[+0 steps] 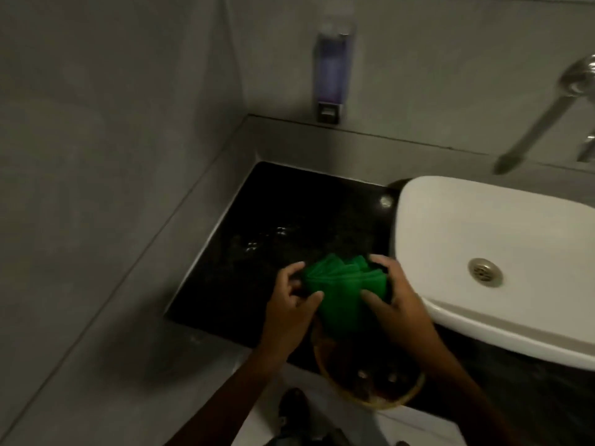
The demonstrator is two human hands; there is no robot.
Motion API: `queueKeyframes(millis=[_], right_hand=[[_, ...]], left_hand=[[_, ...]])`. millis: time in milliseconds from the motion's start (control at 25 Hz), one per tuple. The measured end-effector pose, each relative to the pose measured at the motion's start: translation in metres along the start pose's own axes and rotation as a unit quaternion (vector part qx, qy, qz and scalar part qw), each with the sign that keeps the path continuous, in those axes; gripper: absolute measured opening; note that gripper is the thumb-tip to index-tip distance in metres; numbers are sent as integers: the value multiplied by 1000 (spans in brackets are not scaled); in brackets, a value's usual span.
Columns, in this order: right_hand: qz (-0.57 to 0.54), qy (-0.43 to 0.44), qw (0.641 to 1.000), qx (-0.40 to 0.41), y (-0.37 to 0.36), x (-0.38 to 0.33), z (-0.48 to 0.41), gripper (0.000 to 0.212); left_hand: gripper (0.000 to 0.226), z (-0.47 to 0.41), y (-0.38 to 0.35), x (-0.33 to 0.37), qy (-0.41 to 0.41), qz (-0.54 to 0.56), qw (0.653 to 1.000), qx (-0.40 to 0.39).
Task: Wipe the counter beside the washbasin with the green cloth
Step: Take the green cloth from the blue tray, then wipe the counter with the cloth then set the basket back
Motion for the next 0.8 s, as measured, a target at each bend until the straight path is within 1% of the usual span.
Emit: queueKeyframes(millis=[40,80,160,200,240,280,360,400,440,480,560,640,680,720,800], right_hand=[[70,36,996,-38,-38,-4,-17,44],[117,51,989,-79,-73,-8,-33,39],[166,27,972,-163,-137,-9,-55,34],[206,12,960,-188,-162,-4,-61,36],[263,12,944,-200,-186,2,-63,42],[320,33,923,-209,-208,8,-62,52],[389,104,884,-236,-247,13,-56,66],[410,134,872,-234,-259,16,-55,68],[427,146,865,-220,-266,19,-59,66],[439,137,865,-203,-268,23,-66,65],[445,71,881,-146,-256,34,-85,64],[425,-35,901,-84,-234,53,-105,66],[413,-74,906,-55,-222,62,-117,67],[396,-102,912,-35,-210,70,-132,68],[361,-130,923,-20,-197,78,-166,68]], left_hand=[[50,-9,30,-10,2,-23,999,41],[49,-19,55,-21,3,-57,995,83],[49,-39,96,-39,10,-124,982,143],[50,-47,112,-48,6,-158,974,160],[48,-55,129,-57,-10,-204,963,175],[46,-63,145,-67,-36,-260,946,187],[49,-77,170,-88,-78,-386,897,199],[55,-84,178,-97,-96,-444,869,194],[59,-90,182,-105,-108,-490,845,186],[59,-95,185,-108,-106,-515,832,175],[56,-102,187,-112,-103,-520,832,162],[55,-104,190,-115,-104,-513,837,160],[55,-104,191,-115,-108,-513,836,164],[55,-105,191,-116,-111,-512,836,166],[56,-107,191,-118,-110,-504,840,168]])
Point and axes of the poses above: each hand's wrist, its own z-axis away from the middle knuckle, its own y-axis out of the back of the hand, x = y × z, the point moved 3 cm from there along -z, towards the middle knuckle, and after that the axes turned 7 degrees about y, right-handed, at the moved point
